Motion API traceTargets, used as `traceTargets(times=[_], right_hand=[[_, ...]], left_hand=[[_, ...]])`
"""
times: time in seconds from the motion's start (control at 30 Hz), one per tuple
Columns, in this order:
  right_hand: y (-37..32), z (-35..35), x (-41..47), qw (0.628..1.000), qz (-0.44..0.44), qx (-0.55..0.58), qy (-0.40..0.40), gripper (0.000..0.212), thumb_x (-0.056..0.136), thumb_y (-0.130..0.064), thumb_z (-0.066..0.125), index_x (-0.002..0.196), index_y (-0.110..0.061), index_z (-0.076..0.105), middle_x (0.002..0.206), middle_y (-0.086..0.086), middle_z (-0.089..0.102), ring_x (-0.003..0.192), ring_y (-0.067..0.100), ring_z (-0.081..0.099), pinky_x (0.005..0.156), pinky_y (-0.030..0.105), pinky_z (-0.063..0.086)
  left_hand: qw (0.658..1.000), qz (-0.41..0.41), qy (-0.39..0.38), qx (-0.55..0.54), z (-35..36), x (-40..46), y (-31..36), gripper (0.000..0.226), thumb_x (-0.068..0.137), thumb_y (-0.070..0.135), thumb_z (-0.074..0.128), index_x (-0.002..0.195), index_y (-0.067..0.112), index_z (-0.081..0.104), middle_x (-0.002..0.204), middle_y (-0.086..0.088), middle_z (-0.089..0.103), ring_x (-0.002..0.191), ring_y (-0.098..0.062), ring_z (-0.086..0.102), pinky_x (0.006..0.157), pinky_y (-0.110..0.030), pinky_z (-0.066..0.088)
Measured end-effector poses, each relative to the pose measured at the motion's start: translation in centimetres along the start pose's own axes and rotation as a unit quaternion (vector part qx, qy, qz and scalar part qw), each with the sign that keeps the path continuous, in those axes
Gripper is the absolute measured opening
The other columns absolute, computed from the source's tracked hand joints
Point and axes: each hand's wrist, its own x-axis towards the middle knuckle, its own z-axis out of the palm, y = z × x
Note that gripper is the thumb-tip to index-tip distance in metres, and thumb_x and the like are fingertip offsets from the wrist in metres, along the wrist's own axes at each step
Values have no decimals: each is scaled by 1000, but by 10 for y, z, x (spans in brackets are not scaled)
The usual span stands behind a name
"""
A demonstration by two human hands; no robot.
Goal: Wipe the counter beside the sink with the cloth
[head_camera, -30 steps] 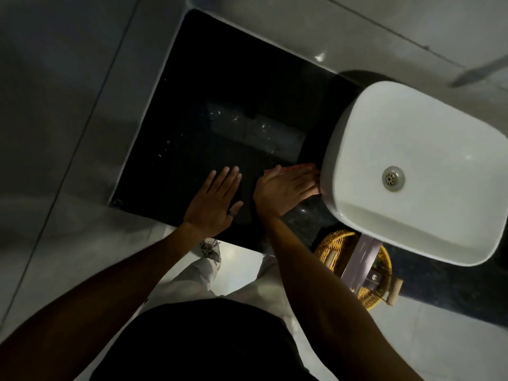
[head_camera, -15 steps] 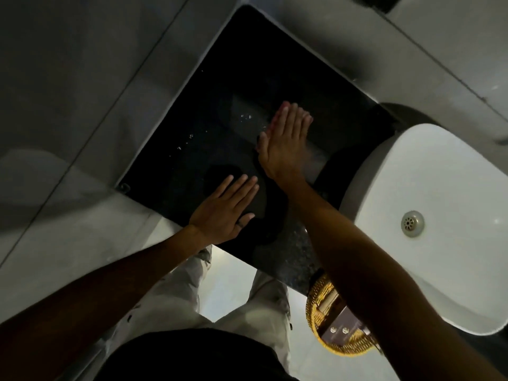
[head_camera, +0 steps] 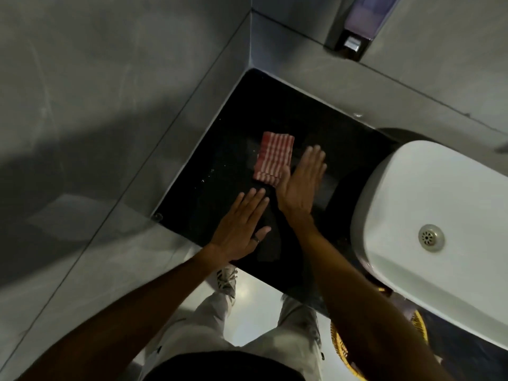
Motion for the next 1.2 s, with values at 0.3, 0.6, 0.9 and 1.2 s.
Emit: traceTargets(times=[0.3, 0.6, 0.9, 1.2], right_hand=[[32, 7, -38, 982, 110, -136, -73, 74, 103, -43, 28, 161, 2, 17, 171, 20, 14, 160, 33, 11, 130, 54, 9], [38, 15, -37, 983, 105, -147, -31, 70, 102, -39, 30, 160, 0, 22, 169, 19, 22, 160, 31, 16, 130, 53, 11], [33, 7, -37, 983, 108, -142, -44, 69, 104, -37, 29, 161, -1, 20, 171, 17, 17, 161, 31, 13, 130, 53, 9], [35, 8, -42, 984, 96, -146, -39, 69, 105, -39, 27, 161, 0, 19, 171, 18, 16, 160, 31, 14, 130, 53, 10]], left_hand=[[996, 68, -37, 32, -23, 148, -48, 92, 99, 60, 38, 162, -3, 14, 171, -23, 16, 160, -38, 12, 130, -53, 17], [998, -2, -48, 33, 9, 159, -32, 94, 99, 62, 31, 162, -3, 6, 172, -24, 2, 161, -39, 1, 129, -57, 12], [970, -243, -11, 9, -6, 136, -28, 88, 97, 51, 29, 161, -5, 7, 172, -26, 3, 160, -42, 0, 129, -58, 6], [864, -498, 64, -11, 0, 55, -29, 88, 96, 50, 37, 161, -5, 13, 171, -27, 9, 160, -43, 5, 130, -57, 3]])
